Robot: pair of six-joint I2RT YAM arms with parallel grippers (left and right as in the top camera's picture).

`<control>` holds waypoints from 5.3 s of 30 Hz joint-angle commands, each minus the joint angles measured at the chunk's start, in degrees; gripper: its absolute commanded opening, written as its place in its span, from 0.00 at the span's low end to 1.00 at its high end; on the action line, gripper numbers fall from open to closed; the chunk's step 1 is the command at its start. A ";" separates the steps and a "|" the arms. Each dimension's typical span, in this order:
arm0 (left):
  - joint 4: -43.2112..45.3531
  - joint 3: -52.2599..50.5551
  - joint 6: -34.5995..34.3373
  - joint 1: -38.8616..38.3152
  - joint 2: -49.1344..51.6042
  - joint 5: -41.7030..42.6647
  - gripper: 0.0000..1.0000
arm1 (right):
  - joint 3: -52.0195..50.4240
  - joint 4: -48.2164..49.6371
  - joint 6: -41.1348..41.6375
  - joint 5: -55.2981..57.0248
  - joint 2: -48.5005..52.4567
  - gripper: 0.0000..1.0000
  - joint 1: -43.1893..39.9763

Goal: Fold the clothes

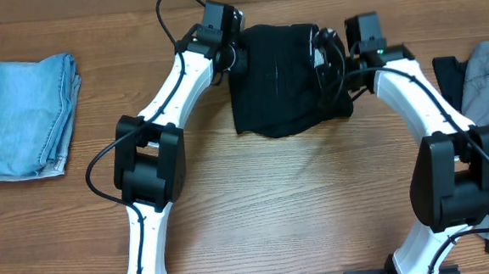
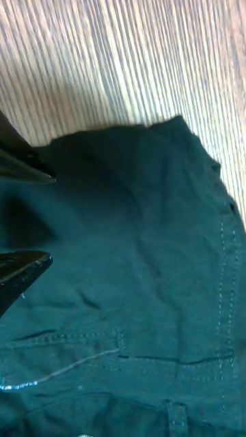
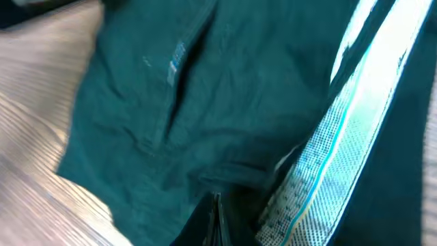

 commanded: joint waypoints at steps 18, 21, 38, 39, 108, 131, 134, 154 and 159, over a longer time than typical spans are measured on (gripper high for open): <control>1.55 -0.76 6.34 -1.05 7.72 -1.99 0.43 | -17.97 11.28 0.11 10.14 1.46 0.04 -0.15; 1.31 -0.74 6.36 -1.03 7.80 -5.84 0.42 | -17.97 11.26 0.11 10.14 1.46 0.04 -0.15; 6.19 15.32 6.29 -1.86 12.44 -4.31 0.27 | -17.97 11.26 0.63 9.94 1.46 0.04 -0.15; 6.60 15.32 6.03 -1.86 14.10 -4.33 0.26 | -17.97 11.23 1.49 9.92 1.46 0.04 -0.15; -37.90 32.35 4.15 3.04 8.57 -3.52 0.92 | 3.74 -19.50 19.82 13.51 0.48 0.53 -0.20; -39.06 32.37 4.15 3.06 8.57 -3.48 0.94 | 6.62 -16.57 18.75 17.90 -2.14 0.04 -0.20; -38.97 32.37 4.13 3.06 8.57 -3.50 0.94 | 6.38 -16.61 17.40 22.29 -1.99 0.04 -0.20; -38.91 32.37 4.13 3.04 8.57 -3.45 0.95 | -5.64 -2.69 20.00 29.66 8.79 0.04 -0.42; -36.94 32.37 4.15 3.15 8.57 -4.24 1.00 | -1.51 -5.20 19.98 29.44 6.27 0.25 -0.42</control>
